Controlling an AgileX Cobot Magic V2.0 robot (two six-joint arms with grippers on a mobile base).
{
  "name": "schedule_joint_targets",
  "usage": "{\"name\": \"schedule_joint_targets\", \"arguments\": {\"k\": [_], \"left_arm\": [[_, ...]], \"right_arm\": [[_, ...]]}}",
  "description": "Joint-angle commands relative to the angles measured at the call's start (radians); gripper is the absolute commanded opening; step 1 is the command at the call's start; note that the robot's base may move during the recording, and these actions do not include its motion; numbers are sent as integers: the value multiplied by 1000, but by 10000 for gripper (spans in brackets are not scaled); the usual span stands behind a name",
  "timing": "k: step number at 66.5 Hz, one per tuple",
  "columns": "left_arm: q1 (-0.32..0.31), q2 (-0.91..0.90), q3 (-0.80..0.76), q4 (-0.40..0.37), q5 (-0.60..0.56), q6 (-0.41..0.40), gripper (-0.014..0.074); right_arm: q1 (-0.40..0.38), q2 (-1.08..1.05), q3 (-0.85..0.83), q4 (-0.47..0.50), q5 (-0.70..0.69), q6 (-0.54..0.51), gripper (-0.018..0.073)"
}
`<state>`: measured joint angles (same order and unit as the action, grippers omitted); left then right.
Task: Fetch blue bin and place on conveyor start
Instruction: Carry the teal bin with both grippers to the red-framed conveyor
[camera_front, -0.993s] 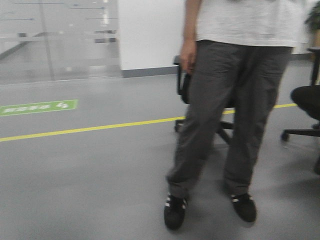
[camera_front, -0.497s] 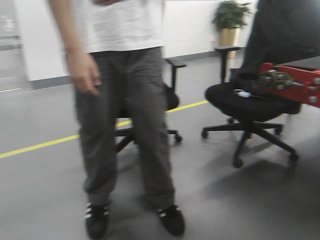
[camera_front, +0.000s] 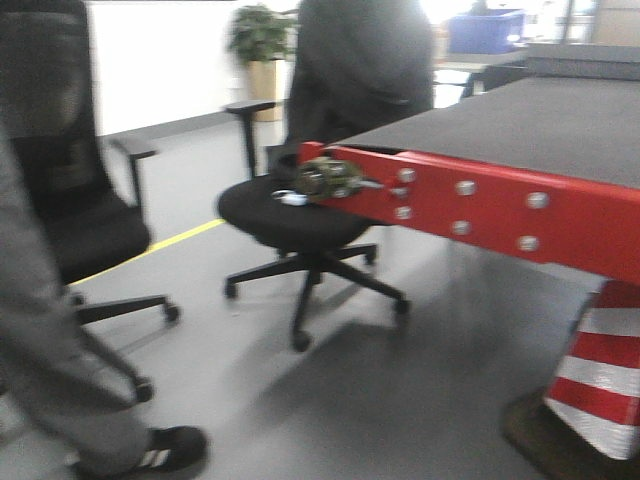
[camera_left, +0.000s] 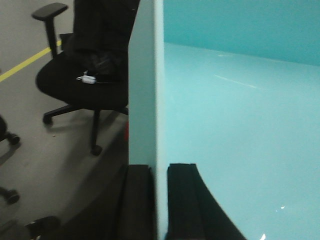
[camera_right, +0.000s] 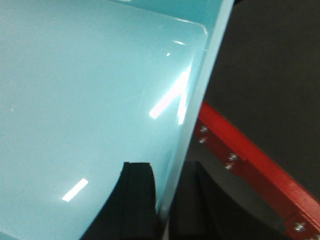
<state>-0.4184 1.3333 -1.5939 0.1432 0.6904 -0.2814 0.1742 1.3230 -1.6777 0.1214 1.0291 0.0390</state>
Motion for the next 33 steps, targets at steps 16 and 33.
{"name": "schedule_joint_targets", "arguments": {"k": [16,33], "left_arm": [[-6,-19,-13,-25,-81,-11,-111],[-6,-19,-13,-25,-81,-11,-111]], "right_arm": [[-1,-8,-7,-7,-27,-29,-151],[-1,-8,-7,-7,-27,-29,-151]]}}
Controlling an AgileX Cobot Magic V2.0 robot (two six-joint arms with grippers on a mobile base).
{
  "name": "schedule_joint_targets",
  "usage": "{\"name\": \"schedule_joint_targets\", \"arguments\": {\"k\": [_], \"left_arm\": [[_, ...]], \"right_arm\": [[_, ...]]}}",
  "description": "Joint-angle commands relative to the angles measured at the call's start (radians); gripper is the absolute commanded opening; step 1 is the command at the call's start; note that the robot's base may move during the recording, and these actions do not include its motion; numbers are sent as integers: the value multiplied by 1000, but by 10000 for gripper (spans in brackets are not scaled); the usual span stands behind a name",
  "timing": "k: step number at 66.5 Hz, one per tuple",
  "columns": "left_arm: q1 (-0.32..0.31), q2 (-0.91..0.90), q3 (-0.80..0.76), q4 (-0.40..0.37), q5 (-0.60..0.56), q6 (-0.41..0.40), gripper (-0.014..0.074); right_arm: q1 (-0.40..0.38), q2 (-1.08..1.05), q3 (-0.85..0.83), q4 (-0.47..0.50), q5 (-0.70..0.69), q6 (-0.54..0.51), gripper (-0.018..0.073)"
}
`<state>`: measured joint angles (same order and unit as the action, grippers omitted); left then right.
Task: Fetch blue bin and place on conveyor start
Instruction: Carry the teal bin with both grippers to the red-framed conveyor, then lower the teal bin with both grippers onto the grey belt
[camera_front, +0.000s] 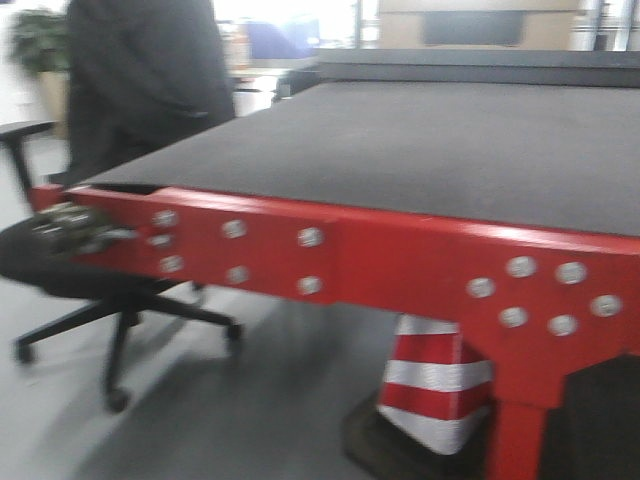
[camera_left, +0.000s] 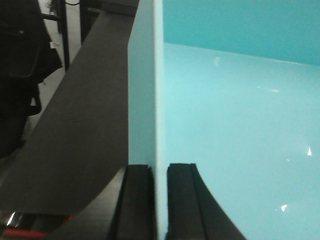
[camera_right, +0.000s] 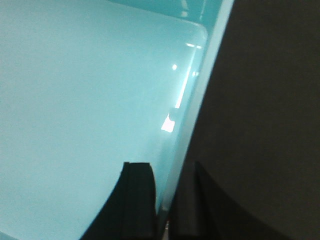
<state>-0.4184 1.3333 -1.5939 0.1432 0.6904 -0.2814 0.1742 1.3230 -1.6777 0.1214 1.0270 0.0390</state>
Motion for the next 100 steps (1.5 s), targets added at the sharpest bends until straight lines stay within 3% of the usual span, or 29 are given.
{"name": "schedule_joint_targets", "arguments": {"k": [1,100], "left_arm": [[-6,-19,-13,-25,-81,-11,-111],[-6,-19,-13,-25,-81,-11,-111]], "right_arm": [[-1,-8,-7,-7,-25,-29,-151],[-1,-8,-7,-7,-25,-29,-151]]}}
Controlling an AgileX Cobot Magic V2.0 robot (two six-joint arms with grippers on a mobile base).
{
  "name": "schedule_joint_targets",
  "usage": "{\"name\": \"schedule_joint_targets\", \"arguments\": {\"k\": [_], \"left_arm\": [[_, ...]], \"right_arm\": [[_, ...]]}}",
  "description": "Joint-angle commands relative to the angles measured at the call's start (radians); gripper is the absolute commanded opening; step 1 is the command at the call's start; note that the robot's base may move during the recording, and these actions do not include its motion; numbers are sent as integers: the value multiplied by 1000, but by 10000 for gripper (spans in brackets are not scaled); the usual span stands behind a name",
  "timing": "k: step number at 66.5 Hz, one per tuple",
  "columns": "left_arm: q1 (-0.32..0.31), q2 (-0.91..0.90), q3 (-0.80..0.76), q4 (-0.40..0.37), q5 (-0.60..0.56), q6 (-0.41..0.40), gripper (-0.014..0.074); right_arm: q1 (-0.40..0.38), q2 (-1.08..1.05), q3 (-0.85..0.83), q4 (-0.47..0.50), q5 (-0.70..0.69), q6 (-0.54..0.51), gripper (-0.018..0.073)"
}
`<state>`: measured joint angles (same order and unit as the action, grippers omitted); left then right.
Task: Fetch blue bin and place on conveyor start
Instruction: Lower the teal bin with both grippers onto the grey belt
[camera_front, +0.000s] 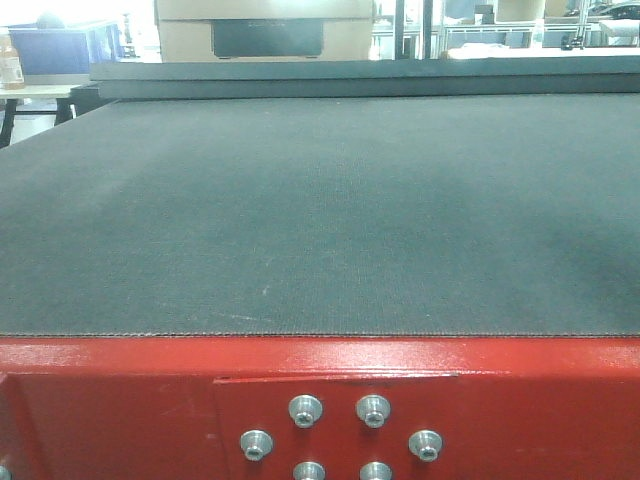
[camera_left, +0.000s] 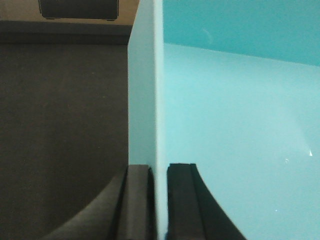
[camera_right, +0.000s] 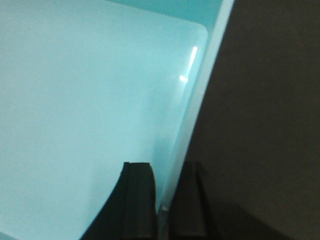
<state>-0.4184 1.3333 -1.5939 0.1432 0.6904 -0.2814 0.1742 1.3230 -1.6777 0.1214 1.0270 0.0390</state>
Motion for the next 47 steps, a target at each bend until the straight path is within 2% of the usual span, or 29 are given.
{"name": "schedule_joint_targets", "arguments": {"k": [1,47], "left_arm": [[-6,-19,-13,-25,-81,-11,-111],[-6,-19,-13,-25,-81,-11,-111]], "right_arm": [[-1,-8,-7,-7,-25,-29,-151],[-1,-8,-7,-7,-44,-29,-151]]}}
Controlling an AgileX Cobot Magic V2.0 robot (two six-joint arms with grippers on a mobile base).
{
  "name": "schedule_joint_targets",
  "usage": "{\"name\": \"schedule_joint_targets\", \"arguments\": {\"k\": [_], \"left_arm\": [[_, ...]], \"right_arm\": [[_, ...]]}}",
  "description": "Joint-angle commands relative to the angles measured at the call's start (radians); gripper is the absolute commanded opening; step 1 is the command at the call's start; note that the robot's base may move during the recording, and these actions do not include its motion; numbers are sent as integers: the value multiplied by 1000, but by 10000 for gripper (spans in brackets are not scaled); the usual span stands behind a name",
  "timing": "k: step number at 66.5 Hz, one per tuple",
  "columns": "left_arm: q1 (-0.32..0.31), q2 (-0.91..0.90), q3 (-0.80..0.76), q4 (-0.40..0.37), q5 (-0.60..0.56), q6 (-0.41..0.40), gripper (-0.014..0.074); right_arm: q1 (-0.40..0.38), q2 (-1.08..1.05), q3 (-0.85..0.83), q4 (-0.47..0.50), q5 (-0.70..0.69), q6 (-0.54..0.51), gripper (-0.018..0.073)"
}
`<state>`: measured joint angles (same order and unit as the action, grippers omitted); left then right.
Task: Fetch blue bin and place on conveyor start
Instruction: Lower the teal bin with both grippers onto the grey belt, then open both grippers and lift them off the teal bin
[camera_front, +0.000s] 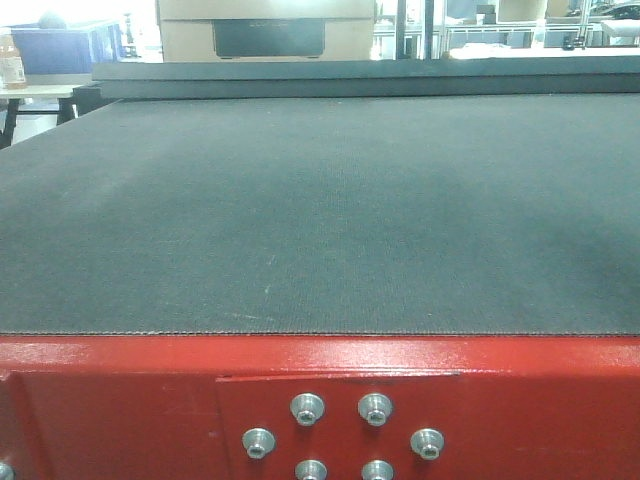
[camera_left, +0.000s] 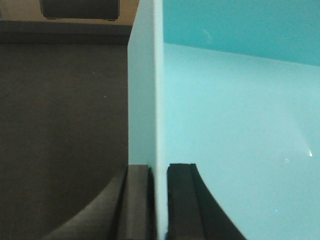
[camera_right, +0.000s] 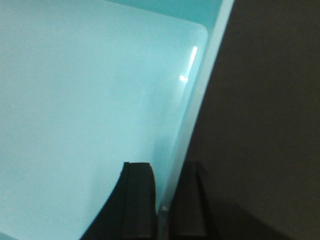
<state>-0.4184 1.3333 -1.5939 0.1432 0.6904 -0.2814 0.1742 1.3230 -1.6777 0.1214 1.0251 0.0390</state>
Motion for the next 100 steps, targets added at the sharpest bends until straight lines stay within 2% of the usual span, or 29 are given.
{"name": "schedule_joint_targets", "arguments": {"k": [1,8,21,38,66,72,76,81,83,84,88,89,93,100], "left_arm": [[-6,-19,-13,-25,-81,-11,-111],[-6,-19,-13,-25,-59,-11,-111],[-6,65,-13,-25,100,-11,-111],[-2,269,-11,7,108,-11,-111],[76,492,-11,-1,115,-11,-97],[76,505,-11,7,129,-11,15],[76,506,-11,12,133,-11,115],[76,506,-11,18,133,-11,295],[76,506,-15,18,137,-11,439],[76,506,-15,18,141,-11,481],[76,498,-17,18,155,-11,629],[76,497,-17,18,160,-11,624],[76,476,-17,18,184,-11,562],[76,423,-17,31,218,-8,439]], "right_arm": [[-1,-8,-7,-7,-39,-29,-151],[-1,-6,-7,-7,-15,-29,-151],[-3,54,-7,-11,-10,-29,-151],[-3,232,-7,-18,-58,-29,-151],[-4,522,-7,-68,-114,-29,-141],[-4,549,-7,-68,-112,-29,-50],[-4,557,-7,-68,-112,-29,86],[-4,557,-7,-70,-112,-29,283],[-4,554,-7,-73,-116,-29,404],[-4,552,-7,-75,-115,-29,459],[-4,539,-7,-77,-115,-29,558],[-4,536,-7,-77,-113,-29,580],[-4,514,-7,-82,-107,-29,564],[-4,455,-7,-82,-98,-29,490]]}}
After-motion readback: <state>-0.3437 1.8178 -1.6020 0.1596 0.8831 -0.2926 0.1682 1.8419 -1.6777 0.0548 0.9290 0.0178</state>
